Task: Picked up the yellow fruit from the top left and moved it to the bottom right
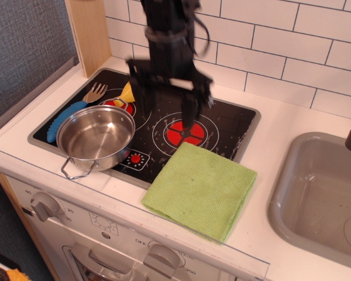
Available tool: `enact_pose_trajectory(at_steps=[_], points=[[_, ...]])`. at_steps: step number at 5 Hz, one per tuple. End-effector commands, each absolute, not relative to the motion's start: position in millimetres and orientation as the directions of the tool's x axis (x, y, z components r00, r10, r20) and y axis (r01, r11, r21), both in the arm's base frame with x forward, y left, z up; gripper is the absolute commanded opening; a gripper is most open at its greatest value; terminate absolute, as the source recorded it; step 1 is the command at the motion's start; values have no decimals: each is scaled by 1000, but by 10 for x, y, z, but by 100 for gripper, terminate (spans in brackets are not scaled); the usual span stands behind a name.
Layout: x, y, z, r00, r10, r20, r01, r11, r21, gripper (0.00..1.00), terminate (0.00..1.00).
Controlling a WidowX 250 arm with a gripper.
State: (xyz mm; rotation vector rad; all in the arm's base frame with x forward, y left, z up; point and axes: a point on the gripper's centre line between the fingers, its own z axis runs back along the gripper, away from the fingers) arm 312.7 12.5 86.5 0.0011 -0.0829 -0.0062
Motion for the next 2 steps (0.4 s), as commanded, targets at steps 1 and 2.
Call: enact_pose_trajectory(at_steps=[1,2], points=[[3709,775,1232,974,111,196,-127,989,70,100,0],[3883,985,1074,971,150,183,-164,984,63,100,0]])
